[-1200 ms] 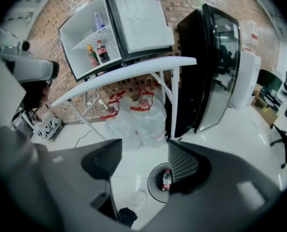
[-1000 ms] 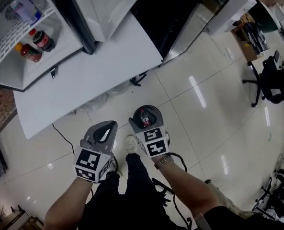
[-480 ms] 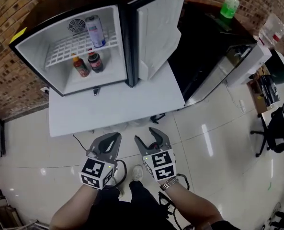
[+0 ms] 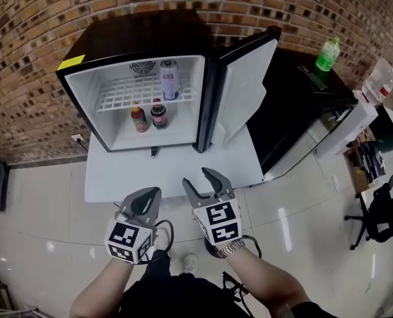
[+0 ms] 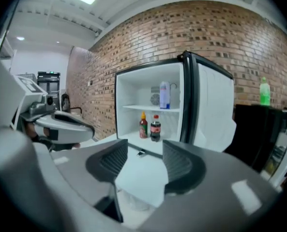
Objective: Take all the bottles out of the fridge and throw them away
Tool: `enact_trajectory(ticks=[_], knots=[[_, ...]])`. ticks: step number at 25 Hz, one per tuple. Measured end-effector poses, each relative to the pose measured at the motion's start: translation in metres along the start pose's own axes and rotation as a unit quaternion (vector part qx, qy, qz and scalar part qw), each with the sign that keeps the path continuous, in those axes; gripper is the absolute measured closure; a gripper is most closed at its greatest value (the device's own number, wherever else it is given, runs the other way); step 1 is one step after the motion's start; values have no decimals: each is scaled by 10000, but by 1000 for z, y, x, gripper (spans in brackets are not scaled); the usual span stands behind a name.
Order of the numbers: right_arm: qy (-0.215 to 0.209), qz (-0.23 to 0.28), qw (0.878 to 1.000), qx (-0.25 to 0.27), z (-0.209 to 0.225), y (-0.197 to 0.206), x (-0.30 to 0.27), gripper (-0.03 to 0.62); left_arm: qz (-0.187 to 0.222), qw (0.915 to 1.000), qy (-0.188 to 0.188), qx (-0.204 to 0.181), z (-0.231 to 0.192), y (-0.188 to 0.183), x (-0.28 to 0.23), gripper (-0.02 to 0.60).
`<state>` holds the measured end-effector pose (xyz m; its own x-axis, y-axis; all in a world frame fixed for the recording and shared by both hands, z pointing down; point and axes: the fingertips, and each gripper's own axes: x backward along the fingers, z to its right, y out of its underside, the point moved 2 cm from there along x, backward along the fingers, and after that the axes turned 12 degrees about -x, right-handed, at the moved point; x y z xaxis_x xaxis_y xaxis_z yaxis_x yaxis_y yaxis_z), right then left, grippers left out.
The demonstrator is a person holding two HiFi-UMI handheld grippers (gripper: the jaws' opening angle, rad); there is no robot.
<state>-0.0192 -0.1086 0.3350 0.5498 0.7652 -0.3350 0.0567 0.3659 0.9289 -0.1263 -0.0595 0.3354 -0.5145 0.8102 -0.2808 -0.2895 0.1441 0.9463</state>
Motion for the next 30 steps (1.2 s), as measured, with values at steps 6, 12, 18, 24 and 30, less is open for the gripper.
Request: enact_trajectory(ticks=[6,12,18,24,30], knots=[[-11,212,9996,199,-8,-60,-43,370,229,9997,-48,-66,-37,-19,-9,577],[158,296,9992,222,-3,-105,-94,368,387,9992,-3,-142,-78,-34,-22,578],[547,371,9978,84,13,-138,-145,342,465,9986,104,-229,-119,-42,-33,577],[977,418,9943,-115,30,-162,-187,289,446,9982,327,-250,-147,-37,-46,577],[1320,323,9904,-262,53,-170,-221,287,429,9975,487,-282,-171,-33,-55,578]])
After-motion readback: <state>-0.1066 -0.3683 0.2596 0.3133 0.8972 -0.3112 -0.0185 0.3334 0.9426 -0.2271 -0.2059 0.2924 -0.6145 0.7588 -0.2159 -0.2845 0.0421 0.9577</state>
